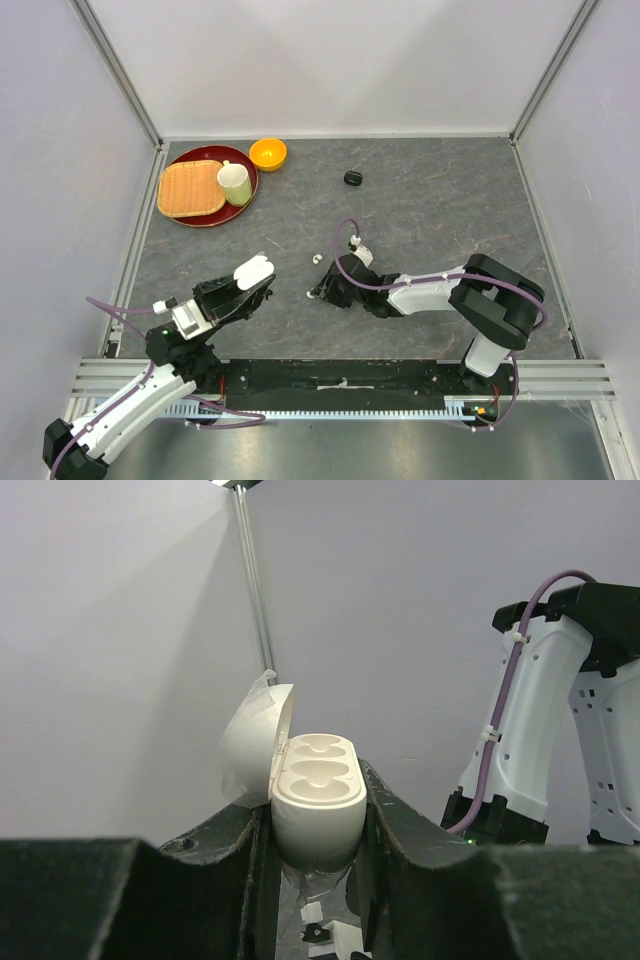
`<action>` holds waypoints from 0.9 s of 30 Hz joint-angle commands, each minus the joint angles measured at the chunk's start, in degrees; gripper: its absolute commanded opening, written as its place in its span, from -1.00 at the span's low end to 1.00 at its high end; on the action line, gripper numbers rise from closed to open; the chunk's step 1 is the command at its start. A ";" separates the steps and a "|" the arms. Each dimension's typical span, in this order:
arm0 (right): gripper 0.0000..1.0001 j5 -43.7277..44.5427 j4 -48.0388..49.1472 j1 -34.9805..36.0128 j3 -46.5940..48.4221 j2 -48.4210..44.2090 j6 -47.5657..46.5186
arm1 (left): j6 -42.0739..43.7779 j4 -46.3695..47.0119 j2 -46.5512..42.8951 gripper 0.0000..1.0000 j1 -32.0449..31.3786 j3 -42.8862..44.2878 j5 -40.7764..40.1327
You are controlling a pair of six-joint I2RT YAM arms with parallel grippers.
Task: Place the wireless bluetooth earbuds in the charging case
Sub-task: Pick up the earbud from the center of the board.
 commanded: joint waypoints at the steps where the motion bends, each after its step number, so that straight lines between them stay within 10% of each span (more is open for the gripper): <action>1: -0.25 2.49 -2.79 0.84 2.45 1.38 -1.04 | 2.74 0.77 -0.87 -0.96 -0.14 -4.52 -1.39; 27: -0.35 2.49 -3.76 1.10 4.82 4.10 -1.12 | 4.15 -0.11 -2.02 -0.96 -0.23 -4.87 -2.36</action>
